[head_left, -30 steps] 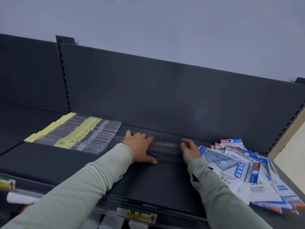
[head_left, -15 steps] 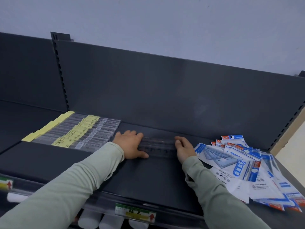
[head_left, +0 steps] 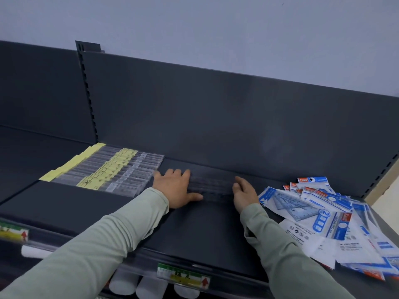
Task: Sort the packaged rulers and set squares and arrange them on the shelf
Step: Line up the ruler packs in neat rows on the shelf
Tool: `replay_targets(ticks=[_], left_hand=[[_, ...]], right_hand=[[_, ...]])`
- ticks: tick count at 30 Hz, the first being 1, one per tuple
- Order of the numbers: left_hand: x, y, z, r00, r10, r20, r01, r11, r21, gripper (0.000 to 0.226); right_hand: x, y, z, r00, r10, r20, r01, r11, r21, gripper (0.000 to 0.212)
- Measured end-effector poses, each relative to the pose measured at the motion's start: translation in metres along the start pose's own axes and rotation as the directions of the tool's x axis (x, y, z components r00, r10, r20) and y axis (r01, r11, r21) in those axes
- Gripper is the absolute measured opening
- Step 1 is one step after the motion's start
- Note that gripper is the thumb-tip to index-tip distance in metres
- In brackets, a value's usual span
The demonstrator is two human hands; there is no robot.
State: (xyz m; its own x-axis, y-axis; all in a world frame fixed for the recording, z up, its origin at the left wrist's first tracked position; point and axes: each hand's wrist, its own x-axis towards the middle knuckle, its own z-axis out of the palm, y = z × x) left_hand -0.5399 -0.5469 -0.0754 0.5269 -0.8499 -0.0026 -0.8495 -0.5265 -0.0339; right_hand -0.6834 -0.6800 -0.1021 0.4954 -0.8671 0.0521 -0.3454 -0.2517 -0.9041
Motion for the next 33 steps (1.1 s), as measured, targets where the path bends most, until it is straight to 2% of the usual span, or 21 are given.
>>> replay_targets(ticks=[2,4,7,11,13,16,20,29,33], left_hand=[[0.0,0.004,-0.002,0.999,0.035,0.011,-0.034,0.999,-0.037,0.067],[-0.001,0.005,-0.003,0.998,0.058,-0.015,-0.059,0.998,-0.037,0.062],[0.0,0.001,0.0,0.996,0.074,-0.042,-0.074,0.997,0.004,0.07],[0.003,-0.009,-0.002,0.995,0.1,0.019,-0.1,0.994,0.049,0.083],[0.006,-0.015,-0.003,0.993,0.11,0.034,-0.111,0.994,0.023,0.075],[0.009,-0.019,-0.004,0.991,0.125,0.041,-0.124,0.992,-0.018,0.063],[0.024,-0.024,-0.007,0.991,0.126,0.048,-0.124,0.991,-0.05,0.061],[0.074,-0.041,-0.005,0.991,0.135,0.019,-0.124,0.951,-0.283,0.058],[0.086,-0.043,0.0,0.992,0.127,-0.018,-0.128,0.974,-0.185,0.067]], right_hand=[[-0.001,-0.001,0.001,1.0,-0.008,-0.003,0.008,1.0,0.022,0.041],[-0.002,-0.001,0.001,0.998,-0.05,-0.032,0.05,0.999,0.014,0.042],[-0.005,0.002,-0.003,0.997,-0.075,0.018,0.076,0.996,-0.057,0.042],[-0.003,-0.001,-0.008,0.994,-0.024,0.104,0.034,0.994,-0.1,0.043],[-0.006,-0.002,-0.009,0.988,-0.049,0.146,0.068,0.989,-0.129,0.047],[-0.009,0.0,-0.013,0.973,-0.098,0.209,0.155,0.948,-0.277,0.061],[0.001,-0.006,-0.015,0.972,-0.091,0.217,0.168,0.912,-0.373,0.057],[0.037,-0.015,-0.005,0.994,0.004,0.109,0.025,0.965,-0.263,0.05],[0.05,-0.014,0.0,0.996,0.001,0.085,0.021,0.966,-0.258,0.055]])
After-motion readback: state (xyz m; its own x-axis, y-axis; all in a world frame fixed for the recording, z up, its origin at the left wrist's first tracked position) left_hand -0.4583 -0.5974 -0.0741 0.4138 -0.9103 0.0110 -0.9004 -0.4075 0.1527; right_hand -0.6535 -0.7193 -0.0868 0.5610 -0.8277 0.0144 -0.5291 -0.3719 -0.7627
